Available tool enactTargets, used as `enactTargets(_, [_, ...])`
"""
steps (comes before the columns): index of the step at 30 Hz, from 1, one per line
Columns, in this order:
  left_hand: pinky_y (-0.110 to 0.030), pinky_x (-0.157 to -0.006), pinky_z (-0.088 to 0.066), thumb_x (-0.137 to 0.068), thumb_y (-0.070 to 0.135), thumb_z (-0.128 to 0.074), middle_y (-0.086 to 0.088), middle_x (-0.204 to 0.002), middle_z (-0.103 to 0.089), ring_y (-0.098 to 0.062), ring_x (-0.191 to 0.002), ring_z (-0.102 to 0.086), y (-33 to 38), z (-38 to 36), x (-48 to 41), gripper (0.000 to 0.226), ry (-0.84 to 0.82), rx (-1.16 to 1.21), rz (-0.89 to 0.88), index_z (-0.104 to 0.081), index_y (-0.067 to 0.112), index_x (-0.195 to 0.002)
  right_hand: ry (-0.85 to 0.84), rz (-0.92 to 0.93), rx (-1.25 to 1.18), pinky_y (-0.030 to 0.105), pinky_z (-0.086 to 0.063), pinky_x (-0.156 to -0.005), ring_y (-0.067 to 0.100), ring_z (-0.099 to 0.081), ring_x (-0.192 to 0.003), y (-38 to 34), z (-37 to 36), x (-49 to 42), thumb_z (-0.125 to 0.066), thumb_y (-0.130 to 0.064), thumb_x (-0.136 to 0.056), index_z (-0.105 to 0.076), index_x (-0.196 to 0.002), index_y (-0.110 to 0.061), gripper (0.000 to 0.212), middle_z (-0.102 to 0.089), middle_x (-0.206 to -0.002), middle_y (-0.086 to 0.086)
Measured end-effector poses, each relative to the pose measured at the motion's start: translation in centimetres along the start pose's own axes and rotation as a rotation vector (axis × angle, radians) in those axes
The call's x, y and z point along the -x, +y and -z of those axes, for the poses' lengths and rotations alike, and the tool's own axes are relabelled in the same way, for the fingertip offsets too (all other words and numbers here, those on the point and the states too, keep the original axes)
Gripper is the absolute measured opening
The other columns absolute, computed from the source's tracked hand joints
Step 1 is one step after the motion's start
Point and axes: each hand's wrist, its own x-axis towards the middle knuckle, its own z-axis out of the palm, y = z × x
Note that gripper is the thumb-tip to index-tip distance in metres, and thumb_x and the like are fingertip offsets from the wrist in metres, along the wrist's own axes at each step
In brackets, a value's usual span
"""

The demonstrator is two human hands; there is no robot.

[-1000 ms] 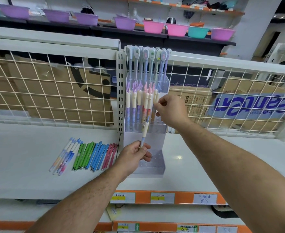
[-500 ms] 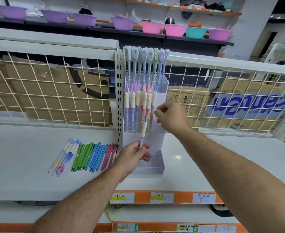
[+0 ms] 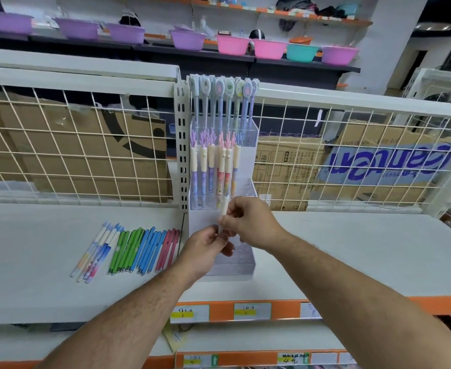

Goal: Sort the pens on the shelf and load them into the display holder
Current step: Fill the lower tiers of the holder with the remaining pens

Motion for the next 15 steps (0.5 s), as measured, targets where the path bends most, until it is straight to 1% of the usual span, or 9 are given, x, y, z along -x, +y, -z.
enactTargets(3, [-0.039,-0.086,-0.051,-0.101,0.036,-0.054,0.002,-0.089,-0.076,-0.012,-0.087,-0.073,0.1,0.0,-0.1,0.017,-0.006,-0.004,-0.001,-0.07,0.033,-0.096,0.03,-0.008,0.045,0.031,-0.054,-0.058,0.025,-0.071,-0.069,-0.2,-0.1,0.0,-0.074,-0.015,-0.087,-0.061,-0.076,-0.009,0.019,-0.07,-0.073,0.013])
enactTargets(5, [-0.035,-0.085,-0.05,-0.098,0.031,-0.06,0.001,-0.09,-0.076,-0.013,-0.087,-0.073,0.2,0.0,-0.3,0.01,-0.019,0.017,0.007,-0.07,0.028,-0.1,0.041,0.002,0.041,0.032,-0.054,-0.057,0.027,-0.072,-0.069,-0.6,0.4,0.0,-0.072,-0.015,-0.09,-0.06,-0.076,-0.008,0.019,-0.07,-0.074,0.016])
enactTargets(7, [-0.032,-0.083,-0.052,-0.092,0.026,-0.067,0.005,-0.089,-0.076,-0.01,-0.086,-0.072,0.4,0.1,-0.5,0.011,-0.016,-0.033,0.005,-0.069,0.029,-0.102,0.074,0.02,0.003,0.031,-0.052,-0.054,0.027,-0.071,-0.068,-1.2,1.6,-0.3,-0.07,-0.012,-0.092,-0.061,-0.079,-0.005,0.017,-0.067,-0.071,0.014])
enactTargets(8, [-0.032,-0.082,-0.055,-0.089,0.026,-0.07,0.007,-0.088,-0.075,-0.007,-0.084,-0.071,0.5,0.2,-0.6,0.013,0.002,-0.096,-0.011,-0.07,0.03,-0.101,0.102,0.031,-0.034,0.031,-0.05,-0.053,0.026,-0.07,-0.066,-1.6,2.4,-0.6,-0.068,-0.01,-0.093,-0.063,-0.082,-0.004,0.014,-0.067,-0.072,0.012])
enactTargets(10, [-0.03,-0.082,-0.057,-0.086,0.025,-0.073,0.009,-0.089,-0.073,-0.006,-0.084,-0.067,0.9,0.4,-0.5,0.017,0.052,-0.268,-0.069,-0.07,0.03,-0.102,0.175,0.045,-0.125,0.028,-0.049,-0.052,0.014,-0.066,-0.062,-2.3,4.0,-1.1,-0.064,-0.008,-0.095,-0.066,-0.089,-0.006,0.006,-0.067,-0.078,0.007])
enactTargets(12, [-0.027,-0.084,-0.054,-0.088,0.026,-0.071,0.009,-0.102,-0.07,-0.008,-0.092,-0.063,1.0,0.9,-0.4,0.022,0.07,-0.538,-0.15,-0.07,0.025,-0.111,0.251,0.059,-0.213,0.02,-0.048,-0.051,0.007,-0.063,-0.062,-3.0,5.4,-1.7,-0.061,-0.007,-0.097,-0.066,-0.091,-0.017,0.013,-0.066,-0.083,0.001])
enactTargets(13, [-0.025,-0.084,-0.05,-0.09,0.027,-0.068,0.007,-0.108,-0.068,-0.009,-0.096,-0.061,1.0,1.1,-0.4,0.024,0.062,-0.682,-0.184,-0.069,0.024,-0.114,0.284,0.066,-0.226,0.018,-0.048,-0.053,0.007,-0.063,-0.064,-3.3,5.9,-1.9,-0.06,-0.008,-0.098,-0.066,-0.092,-0.021,0.015,-0.065,-0.085,0.0])
enactTargets(14, [-0.025,-0.084,-0.048,-0.092,0.029,-0.065,0.005,-0.112,-0.066,-0.012,-0.099,-0.059,0.9,1.3,-0.3,0.025,0.054,-0.795,-0.203,-0.068,0.023,-0.116,0.314,0.072,-0.212,0.019,-0.049,-0.055,0.008,-0.064,-0.067,-3.5,6.2,-2.2,-0.058,-0.011,-0.1,-0.066,-0.095,-0.023,0.015,-0.066,-0.088,-0.002])
enactTargets(15, [-0.025,-0.084,-0.047,-0.092,0.031,-0.063,0.004,-0.114,-0.064,-0.014,-0.101,-0.058,0.9,1.4,-0.3,0.026,0.049,-0.866,-0.205,-0.067,0.024,-0.117,0.34,0.077,-0.177,0.024,-0.051,-0.057,0.011,-0.065,-0.069,-3.6,6.3,-2.5,-0.057,-0.013,-0.101,-0.066,-0.099,-0.023,0.014,-0.066,-0.09,-0.003])
